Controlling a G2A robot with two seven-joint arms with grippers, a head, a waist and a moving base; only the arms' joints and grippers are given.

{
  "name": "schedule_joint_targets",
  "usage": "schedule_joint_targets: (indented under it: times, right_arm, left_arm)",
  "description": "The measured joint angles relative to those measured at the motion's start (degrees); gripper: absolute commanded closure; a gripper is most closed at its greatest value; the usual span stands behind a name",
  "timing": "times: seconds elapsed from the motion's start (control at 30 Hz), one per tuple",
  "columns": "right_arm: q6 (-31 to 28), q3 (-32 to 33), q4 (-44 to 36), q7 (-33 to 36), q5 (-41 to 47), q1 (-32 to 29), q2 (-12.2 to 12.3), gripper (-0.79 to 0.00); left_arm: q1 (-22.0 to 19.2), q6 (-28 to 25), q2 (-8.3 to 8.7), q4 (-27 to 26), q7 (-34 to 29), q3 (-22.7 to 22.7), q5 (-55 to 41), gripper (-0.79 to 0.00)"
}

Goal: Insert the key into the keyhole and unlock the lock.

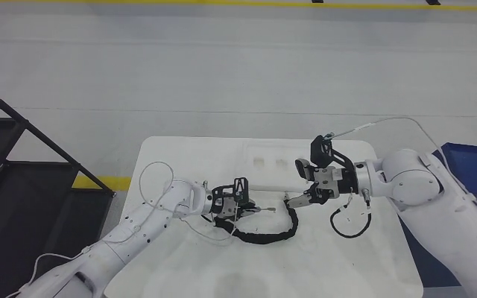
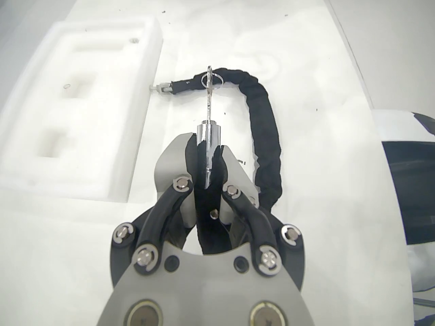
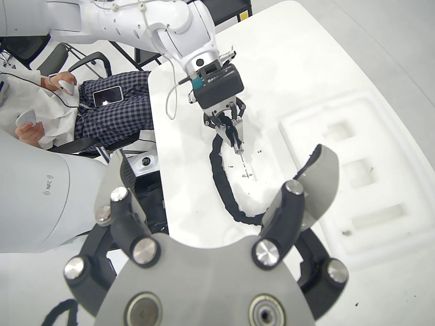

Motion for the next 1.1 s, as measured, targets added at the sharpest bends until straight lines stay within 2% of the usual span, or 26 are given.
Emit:
schedule_joint_targets:
  times: [0.03, 0.07, 0.33, 0.57, 0.67, 0.83, 1.1]
  right_arm:
    - [-0.2, -0.2, 0.3, -0.1, 0.0, 0.1, -0.1, -0.785]
    - [-0.3, -0.4, 0.6, -0.3, -0.1, 0.2, -0.1, -0.785]
    - [-3.6, -2.5, 3.5, -2.1, -1.0, 1.7, -0.9, -0.785]
    - [-11.6, -4.0, 9.3, -5.2, -1.0, 4.3, -1.8, -0.785]
    - [-14.5, -4.5, 11.8, -7.8, -3.0, 6.5, -2.1, -0.785]
    - [-19.3, -4.7, 17.1, -12.7, -7.8, 10.8, -2.3, -0.785]
    - [-19.5, -6.7, 23.9, -14.2, -8.4, 18.0, -3.1, -0.785]
  left_arm:
    - [-0.3, 0.0, -0.27, 0.5, 0.3, 0.5, 0.6, -0.357]
    - [-0.6, -0.2, -0.62, 1.2, 0.8, 1.0, 1.3, -0.785]
    - [-2.9, -1.6, -2.35, 5.9, 3.6, 2.0, 1.2, -0.785]
    - [-6.8, -5.9, -2.38, 6.7, 7.1, -1.4, -1.1, -0.785]
    - [-9.2, -8.1, -2.18, 6.8, 7.6, -3.4, -2.1, -0.785]
    - [-14.2, -8.3, -1.96, 7.1, 7.2, -4.0, -6.9, -0.785]
    - [-24.0, -8.3, -1.91, 10.4, 3.0, -1.5, -17.1, -0.785]
